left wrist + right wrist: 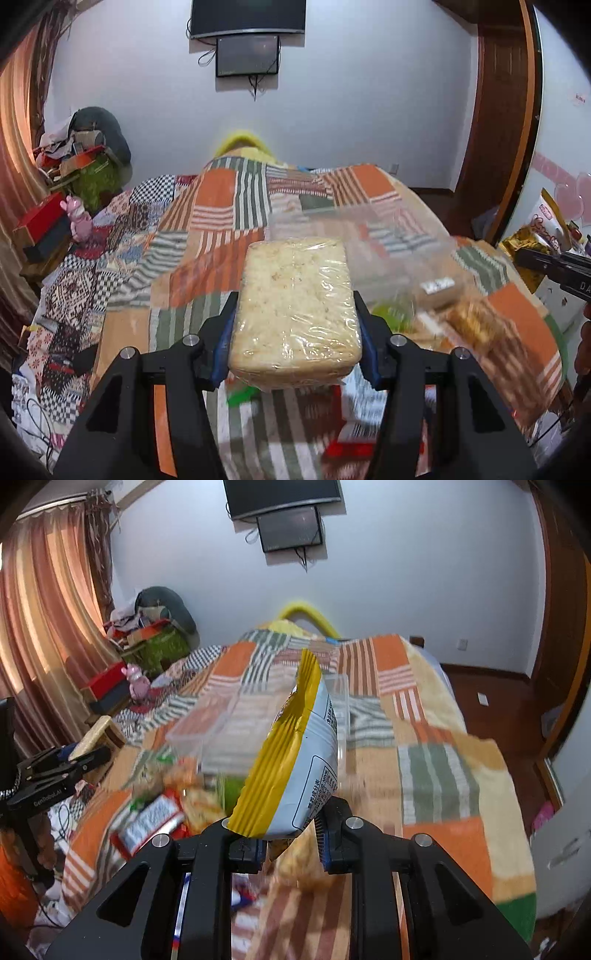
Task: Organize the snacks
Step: 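Drop the cake block into the clear box with left tool while right tool drops chip bag, then grasp the red-and-white biscuit bag with left tool while right tool grasps round-cookie pack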
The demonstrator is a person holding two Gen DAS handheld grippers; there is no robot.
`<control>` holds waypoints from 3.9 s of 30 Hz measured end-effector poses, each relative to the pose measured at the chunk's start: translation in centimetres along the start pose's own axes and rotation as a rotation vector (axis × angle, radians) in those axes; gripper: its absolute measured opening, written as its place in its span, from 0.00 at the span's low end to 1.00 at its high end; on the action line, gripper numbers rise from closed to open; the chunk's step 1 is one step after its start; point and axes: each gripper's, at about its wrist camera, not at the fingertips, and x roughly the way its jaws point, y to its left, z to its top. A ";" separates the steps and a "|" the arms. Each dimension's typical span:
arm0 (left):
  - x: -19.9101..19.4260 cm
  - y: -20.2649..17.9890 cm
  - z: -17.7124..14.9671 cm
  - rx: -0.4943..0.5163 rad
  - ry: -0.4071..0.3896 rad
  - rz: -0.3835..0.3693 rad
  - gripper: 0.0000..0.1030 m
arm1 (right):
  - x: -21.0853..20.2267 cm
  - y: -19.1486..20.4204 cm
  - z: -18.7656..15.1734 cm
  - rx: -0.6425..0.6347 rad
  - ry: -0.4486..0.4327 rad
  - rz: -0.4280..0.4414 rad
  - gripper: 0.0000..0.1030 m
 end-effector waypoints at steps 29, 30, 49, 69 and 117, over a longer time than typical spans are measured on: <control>14.7 -2.3 6.1 0.048 0.157 -0.042 0.54 | 12.4 0.5 4.3 -0.012 0.175 0.028 0.19; 15.1 -2.3 6.0 0.049 0.166 -0.047 0.54 | 12.7 0.6 4.2 -0.015 0.184 0.032 0.19; 11.6 -3.0 6.3 0.074 0.136 -0.071 0.64 | 10.0 0.0 3.8 -0.013 0.186 0.028 0.38; 4.5 -2.6 -2.4 0.064 0.247 -0.099 0.87 | 2.2 -1.0 -1.7 0.002 0.197 -0.007 0.55; 2.4 -2.4 -4.9 -0.001 0.201 -0.096 0.61 | 2.2 -1.4 -4.8 0.057 0.228 -0.021 0.41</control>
